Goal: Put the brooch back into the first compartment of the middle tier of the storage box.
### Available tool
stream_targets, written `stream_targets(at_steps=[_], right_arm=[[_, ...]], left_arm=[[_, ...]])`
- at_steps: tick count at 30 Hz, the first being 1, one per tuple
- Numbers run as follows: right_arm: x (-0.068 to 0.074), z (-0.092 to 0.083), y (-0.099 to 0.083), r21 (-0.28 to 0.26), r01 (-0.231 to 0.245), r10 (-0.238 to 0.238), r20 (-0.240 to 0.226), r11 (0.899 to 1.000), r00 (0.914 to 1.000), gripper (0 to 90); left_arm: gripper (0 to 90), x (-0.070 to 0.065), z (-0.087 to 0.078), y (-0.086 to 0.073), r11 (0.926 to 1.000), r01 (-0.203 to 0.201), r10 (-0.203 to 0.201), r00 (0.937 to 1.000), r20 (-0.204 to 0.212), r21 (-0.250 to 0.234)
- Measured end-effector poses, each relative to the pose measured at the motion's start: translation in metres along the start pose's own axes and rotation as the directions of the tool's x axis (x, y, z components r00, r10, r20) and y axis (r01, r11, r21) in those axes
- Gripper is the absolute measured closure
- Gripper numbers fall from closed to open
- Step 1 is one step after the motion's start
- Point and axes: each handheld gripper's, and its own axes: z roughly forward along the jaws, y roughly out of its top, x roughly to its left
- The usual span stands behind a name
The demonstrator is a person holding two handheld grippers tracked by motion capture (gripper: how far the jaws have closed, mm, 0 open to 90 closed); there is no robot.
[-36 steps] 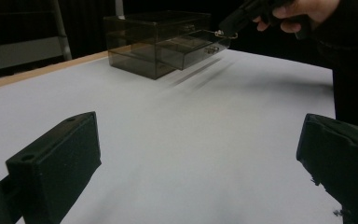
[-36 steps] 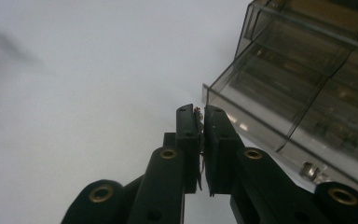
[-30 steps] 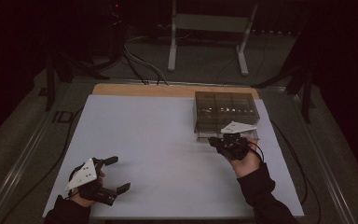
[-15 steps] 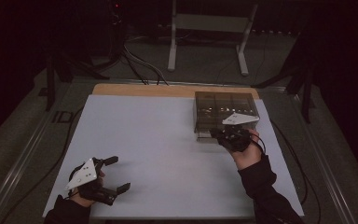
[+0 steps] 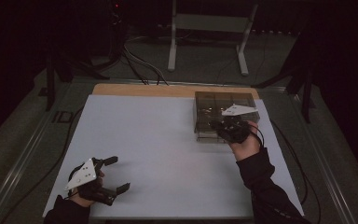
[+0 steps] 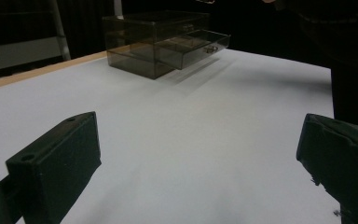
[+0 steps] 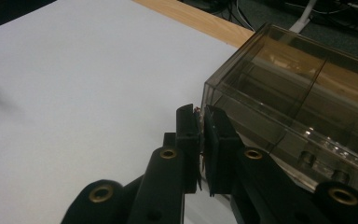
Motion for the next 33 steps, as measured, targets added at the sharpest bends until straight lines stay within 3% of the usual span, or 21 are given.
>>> stream_targets(at_steps=[9, 33], right_arm=[[-0.008, 0.013, 0.004, 0.014, -0.027, 0.027, 0.003, 1.000, 0.9996, 84.9], [-0.022, 0.054, -0.015, 0.103, -0.077, 0.076, 0.016, 0.992, 0.9970, 84.9]], left_arm=[[0.3, 0.000, 0.000, 0.000, 1.0000, -0.004, 0.004, 1.0000, 0.000, 0.004], [0.3, -0.002, 0.000, 0.001, 0.9999, -0.016, 0.016, 0.9999, 0.000, 0.004]])
